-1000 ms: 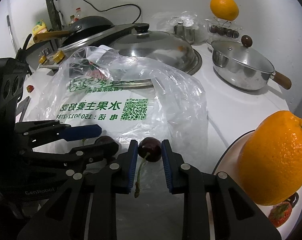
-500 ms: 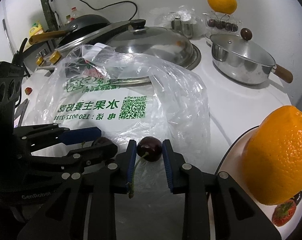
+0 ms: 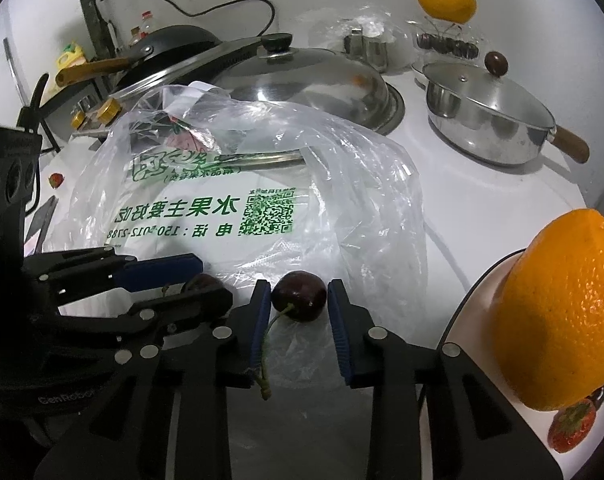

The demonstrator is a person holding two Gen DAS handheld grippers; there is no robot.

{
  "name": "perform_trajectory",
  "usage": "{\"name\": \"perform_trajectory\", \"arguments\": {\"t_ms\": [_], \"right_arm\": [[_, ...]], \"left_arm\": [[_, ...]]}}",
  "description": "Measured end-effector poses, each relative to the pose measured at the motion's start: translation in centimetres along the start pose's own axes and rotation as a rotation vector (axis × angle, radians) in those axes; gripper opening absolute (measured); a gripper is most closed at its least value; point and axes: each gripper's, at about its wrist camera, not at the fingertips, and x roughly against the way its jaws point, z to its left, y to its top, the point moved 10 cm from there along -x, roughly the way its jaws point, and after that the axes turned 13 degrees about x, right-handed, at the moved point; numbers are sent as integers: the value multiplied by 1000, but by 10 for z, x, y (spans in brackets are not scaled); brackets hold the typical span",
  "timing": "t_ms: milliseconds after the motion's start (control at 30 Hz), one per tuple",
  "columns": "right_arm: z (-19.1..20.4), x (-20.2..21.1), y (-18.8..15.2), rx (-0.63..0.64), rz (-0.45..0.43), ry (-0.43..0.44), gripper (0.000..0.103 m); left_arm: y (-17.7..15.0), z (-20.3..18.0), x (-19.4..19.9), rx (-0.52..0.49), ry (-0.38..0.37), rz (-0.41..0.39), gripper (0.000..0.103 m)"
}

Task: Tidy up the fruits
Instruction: 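Lift both held cherries up from the bag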

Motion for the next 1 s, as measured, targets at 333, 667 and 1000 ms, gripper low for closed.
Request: {"name": "perform_trajectory", "arguments": {"t_ms": [333, 667, 1000], "right_arm": [[2, 23, 12, 10, -59, -25, 31], [2, 26, 10, 12, -61, -20, 31], [-1, 29, 6, -1, -68, -21, 31]], "left_arm": [[3, 5, 8, -8, 6, -23, 26], [-4, 1, -3, -16, 32, 21, 40], [-3, -1, -6, -9, 15, 12, 37]]}}
